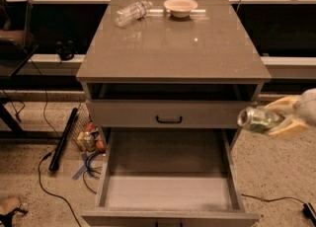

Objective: Pick green can from middle drawer and place on counter

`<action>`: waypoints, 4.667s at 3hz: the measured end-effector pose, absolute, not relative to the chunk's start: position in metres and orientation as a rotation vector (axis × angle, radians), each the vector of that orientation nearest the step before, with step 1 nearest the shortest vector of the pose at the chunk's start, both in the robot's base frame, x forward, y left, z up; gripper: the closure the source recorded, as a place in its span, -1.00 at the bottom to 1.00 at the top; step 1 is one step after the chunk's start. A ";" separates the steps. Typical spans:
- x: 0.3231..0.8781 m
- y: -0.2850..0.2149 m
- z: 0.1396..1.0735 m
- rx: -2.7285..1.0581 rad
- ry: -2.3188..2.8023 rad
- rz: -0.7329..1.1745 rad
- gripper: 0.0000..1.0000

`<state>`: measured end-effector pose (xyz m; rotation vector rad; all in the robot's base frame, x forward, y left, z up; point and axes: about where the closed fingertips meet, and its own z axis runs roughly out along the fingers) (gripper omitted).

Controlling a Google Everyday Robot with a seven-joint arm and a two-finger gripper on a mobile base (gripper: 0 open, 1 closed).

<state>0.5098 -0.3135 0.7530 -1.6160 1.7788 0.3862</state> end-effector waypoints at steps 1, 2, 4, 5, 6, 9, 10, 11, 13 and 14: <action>0.519 -0.347 0.811 -1.535 1.793 0.379 1.00; 0.555 -0.357 0.860 -1.418 1.788 0.371 1.00; 0.568 -0.360 0.888 -1.389 1.766 0.325 1.00; 0.584 -0.342 0.905 -1.381 1.765 0.313 1.00; 0.615 -0.325 0.925 -1.335 1.817 0.277 1.00; 0.713 -0.239 0.883 -1.163 2.112 0.375 0.46; 0.733 -0.224 0.876 -1.134 2.135 0.389 0.03; 0.750 -0.207 0.871 -1.113 2.146 0.407 -0.44; 0.772 -0.186 0.867 -1.100 2.137 0.435 -1.00; 0.770 -0.210 0.867 -1.027 2.142 0.442 -1.00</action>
Offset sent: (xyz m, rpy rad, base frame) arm 0.0939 -0.0662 0.1860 0.1850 -0.1169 -0.2451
